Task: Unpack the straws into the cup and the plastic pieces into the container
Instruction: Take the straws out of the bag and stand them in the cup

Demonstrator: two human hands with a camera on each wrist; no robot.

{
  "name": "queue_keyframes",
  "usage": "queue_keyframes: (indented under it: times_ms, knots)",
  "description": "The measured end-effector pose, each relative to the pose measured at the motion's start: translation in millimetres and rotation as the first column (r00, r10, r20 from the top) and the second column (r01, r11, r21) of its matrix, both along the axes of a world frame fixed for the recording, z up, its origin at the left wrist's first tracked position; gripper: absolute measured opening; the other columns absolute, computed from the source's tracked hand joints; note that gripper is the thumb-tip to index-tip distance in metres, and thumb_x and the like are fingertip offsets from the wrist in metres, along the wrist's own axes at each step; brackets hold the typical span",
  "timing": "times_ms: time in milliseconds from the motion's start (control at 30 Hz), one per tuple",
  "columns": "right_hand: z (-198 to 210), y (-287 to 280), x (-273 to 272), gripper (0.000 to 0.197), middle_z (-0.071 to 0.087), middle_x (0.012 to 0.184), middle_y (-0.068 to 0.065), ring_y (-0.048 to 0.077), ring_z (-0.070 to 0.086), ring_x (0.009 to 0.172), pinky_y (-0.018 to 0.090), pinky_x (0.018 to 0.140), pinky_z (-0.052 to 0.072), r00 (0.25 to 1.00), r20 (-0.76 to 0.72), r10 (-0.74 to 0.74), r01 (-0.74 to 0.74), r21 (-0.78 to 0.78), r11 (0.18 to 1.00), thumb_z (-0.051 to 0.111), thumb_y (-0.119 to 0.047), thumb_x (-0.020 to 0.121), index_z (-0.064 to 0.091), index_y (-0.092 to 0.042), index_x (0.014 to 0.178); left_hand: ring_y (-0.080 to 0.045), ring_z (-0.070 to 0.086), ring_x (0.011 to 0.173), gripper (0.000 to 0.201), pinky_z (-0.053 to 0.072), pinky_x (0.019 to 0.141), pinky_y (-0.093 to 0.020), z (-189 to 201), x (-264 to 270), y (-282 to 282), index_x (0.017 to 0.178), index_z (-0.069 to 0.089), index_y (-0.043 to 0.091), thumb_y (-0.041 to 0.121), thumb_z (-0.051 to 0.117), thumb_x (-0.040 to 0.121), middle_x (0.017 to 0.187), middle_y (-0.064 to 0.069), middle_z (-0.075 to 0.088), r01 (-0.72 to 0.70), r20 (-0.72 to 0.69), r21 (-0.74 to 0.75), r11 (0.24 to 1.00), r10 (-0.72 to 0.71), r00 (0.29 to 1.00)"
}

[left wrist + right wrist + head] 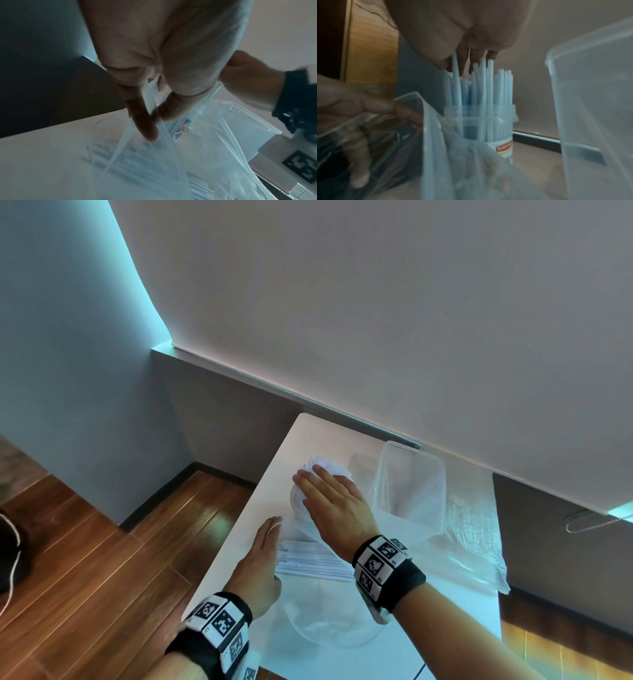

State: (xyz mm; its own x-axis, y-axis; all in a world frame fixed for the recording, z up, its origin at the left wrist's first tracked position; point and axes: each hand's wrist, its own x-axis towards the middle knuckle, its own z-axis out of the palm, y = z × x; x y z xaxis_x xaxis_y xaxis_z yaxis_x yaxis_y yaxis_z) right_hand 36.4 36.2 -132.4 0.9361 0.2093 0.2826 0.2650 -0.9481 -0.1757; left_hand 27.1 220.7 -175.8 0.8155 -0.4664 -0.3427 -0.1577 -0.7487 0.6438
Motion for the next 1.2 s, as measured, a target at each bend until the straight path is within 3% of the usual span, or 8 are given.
queue_keyframes:
  times_ms: [133, 400, 567, 700, 800, 900, 1100, 1200]
  knots:
    - [-2, -7, 5, 0.059, 0.051, 0.143, 0.002, 0.025, 0.043, 0.137, 0.046, 0.107, 0.040, 0.991, -0.088, -0.101, 0.098, -0.036, 0.995, 0.068, -0.004, 0.085, 0.049, -0.015, 0.140, -0.017, 0.035, 0.139, 0.101, 0.045, 0.103, -0.025, 2, 0, -1, 0.153, -0.002, 0.031, -0.001, 0.066, 0.085, 0.159, 0.012, 0.004, -0.003, -0.010, -0.023, 1.000, 0.002, 1.000]
    - [7, -6, 7, 0.075, -0.002, 0.162, -0.009, 0.015, -0.009, 0.149, 0.048, 0.119, -0.002, 0.952, -0.262, -0.160, 0.137, -0.102, 0.985, -0.002, -0.066, 0.091, 0.002, -0.027, 0.155, -0.018, 0.032, 0.141, 0.098, 0.042, 0.105, -0.025, 5, 1, -2, 0.154, -0.002, 0.029, -0.001, 0.063, 0.088, 0.160, 0.012, 0.000, -0.008, 0.003, -0.009, 1.000, 0.008, 1.000]
    - [12, -1, 6, 0.066, -0.002, 0.163, -0.008, 0.020, -0.007, 0.150, 0.053, 0.116, -0.002, 0.950, -0.221, -0.222, 0.195, -0.139, 0.971, 0.013, -0.064, 0.095, 0.011, -0.033, 0.153, -0.018, 0.033, 0.141, 0.096, 0.043, 0.106, -0.026, 5, 0, -1, 0.154, -0.001, 0.028, 0.000, 0.062, 0.088, 0.160, 0.011, 0.002, -0.004, 0.005, -0.020, 1.000, 0.004, 1.000]
    - [28, 25, -19, 0.031, 0.066, 0.107, 0.001, 0.024, 0.060, 0.095, 0.040, 0.078, 0.044, 0.982, 0.188, 0.001, -0.020, 0.099, 0.995, 0.049, -0.012, 0.078, 0.064, -0.021, 0.104, -0.017, 0.031, 0.143, 0.090, 0.037, 0.102, -0.017, 0, 0, 3, 0.153, 0.005, 0.027, -0.007, 0.055, 0.085, 0.160, 0.011, 0.005, -0.013, 0.006, -0.089, 0.996, 0.014, 1.000]
    - [11, 50, -49, 0.027, 0.065, 0.077, 0.002, 0.026, 0.062, 0.067, 0.033, 0.054, 0.049, 0.980, -0.142, 0.142, -0.129, 0.097, 0.987, 0.043, -0.006, 0.075, 0.065, -0.017, 0.086, -0.014, 0.033, 0.142, 0.089, 0.036, 0.106, -0.020, -6, 1, 7, 0.152, 0.016, 0.026, -0.014, 0.050, 0.080, 0.160, 0.014, 0.006, -0.009, 0.030, -0.103, 0.995, 0.013, 0.999]
    - [-36, 52, -56, 0.034, 0.061, 0.108, 0.012, 0.034, 0.060, 0.097, 0.043, 0.076, 0.052, 0.842, -0.538, -0.044, 0.029, -0.036, 0.999, 0.046, 0.003, 0.084, 0.057, -0.009, 0.114, -0.017, 0.041, 0.137, 0.093, 0.042, 0.100, -0.020, -6, 0, 7, 0.154, 0.009, 0.025, -0.010, 0.058, 0.083, 0.161, 0.013, 0.000, 0.006, 0.045, -0.050, 0.999, -0.004, 0.999]
    - [-118, 34, -47, 0.054, 0.057, 0.122, 0.014, 0.036, 0.056, 0.110, 0.046, 0.096, 0.046, 0.788, -0.561, -0.252, 0.200, -0.154, 0.968, 0.064, 0.002, 0.070, 0.055, -0.012, 0.121, -0.014, 0.038, 0.139, 0.090, 0.034, 0.103, -0.016, -2, -4, 5, 0.155, 0.003, 0.025, -0.006, 0.053, 0.087, 0.162, 0.013, -0.009, 0.017, 0.070, -0.023, 1.000, -0.015, 0.997]
    - [-125, 37, -46, 0.060, 0.068, 0.097, 0.008, 0.031, 0.067, 0.089, 0.044, 0.080, 0.054, 0.764, -0.572, -0.299, 0.248, -0.168, 0.954, 0.083, -0.006, 0.037, 0.070, -0.017, 0.095, -0.015, 0.041, 0.137, 0.090, 0.037, 0.105, -0.020, -2, -4, 6, 0.154, 0.004, 0.025, -0.005, 0.053, 0.085, 0.161, 0.014, -0.007, 0.031, 0.076, -0.018, 0.999, -0.030, 0.997]
